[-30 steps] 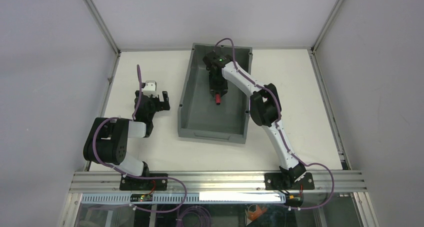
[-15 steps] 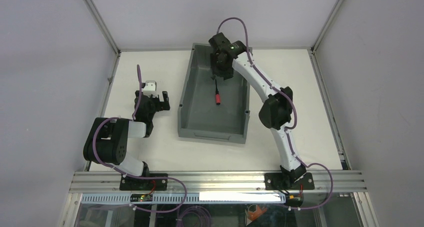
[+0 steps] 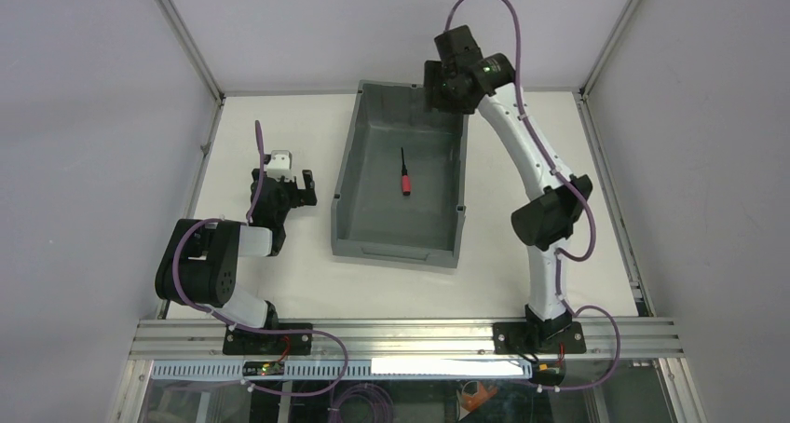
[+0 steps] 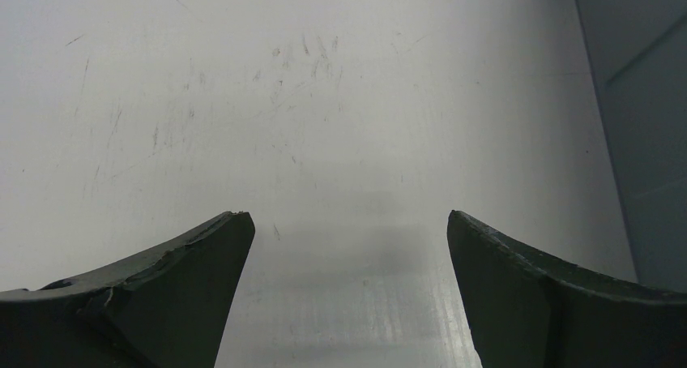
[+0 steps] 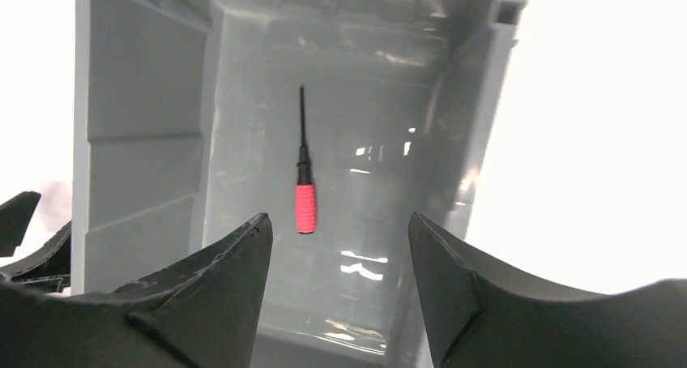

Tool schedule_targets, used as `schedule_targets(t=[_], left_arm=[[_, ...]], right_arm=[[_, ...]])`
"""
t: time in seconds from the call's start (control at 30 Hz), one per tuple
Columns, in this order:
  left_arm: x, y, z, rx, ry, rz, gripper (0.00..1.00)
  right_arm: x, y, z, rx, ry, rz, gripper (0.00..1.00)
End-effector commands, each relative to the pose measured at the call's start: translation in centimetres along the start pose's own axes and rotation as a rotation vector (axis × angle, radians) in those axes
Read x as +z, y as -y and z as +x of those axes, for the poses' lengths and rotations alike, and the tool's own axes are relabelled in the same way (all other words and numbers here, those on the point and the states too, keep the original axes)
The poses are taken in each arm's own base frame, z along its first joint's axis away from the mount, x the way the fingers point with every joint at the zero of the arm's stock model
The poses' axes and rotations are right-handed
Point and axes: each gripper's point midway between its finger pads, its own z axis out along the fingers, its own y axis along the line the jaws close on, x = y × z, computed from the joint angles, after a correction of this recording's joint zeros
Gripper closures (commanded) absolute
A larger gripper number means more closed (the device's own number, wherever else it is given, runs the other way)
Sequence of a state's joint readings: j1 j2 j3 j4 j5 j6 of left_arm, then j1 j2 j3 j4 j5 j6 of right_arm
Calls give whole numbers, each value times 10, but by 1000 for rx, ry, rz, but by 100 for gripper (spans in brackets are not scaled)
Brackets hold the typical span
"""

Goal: Put the screwdriver in the bin
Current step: Reset both arms

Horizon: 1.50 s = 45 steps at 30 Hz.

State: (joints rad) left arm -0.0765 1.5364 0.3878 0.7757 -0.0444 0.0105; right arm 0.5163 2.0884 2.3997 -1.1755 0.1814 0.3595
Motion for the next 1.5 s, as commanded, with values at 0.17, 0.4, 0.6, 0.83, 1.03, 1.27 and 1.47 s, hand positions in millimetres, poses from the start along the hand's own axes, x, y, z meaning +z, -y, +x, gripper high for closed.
schedule_targets(t=[0.17,0.4,0.6,0.83,1.03,1.27,1.47], left_arm=[[-2,-1,-17,-15,55,7,1],[-2,-1,-17,-15,55,7,1],[-2,-1,-16,-15,54,7,1],[-2,-1,-16,-15,53,7,1],[-2,-1,-17,-15,54,7,1],[-2,-1,-17,-15,54,8,1],[-2,-1,-17,-15,56,8,1]], right_arm=[[-63,70,-42,67,193,62,31],[-75,118,-45,128,251,125,25],[-86,156,-38,173,286,182,15],[-86,191,-20,222,306,235,2],[-73,214,6,254,303,278,1],[-53,234,38,263,328,328,1],[-28,243,69,255,307,349,1]])
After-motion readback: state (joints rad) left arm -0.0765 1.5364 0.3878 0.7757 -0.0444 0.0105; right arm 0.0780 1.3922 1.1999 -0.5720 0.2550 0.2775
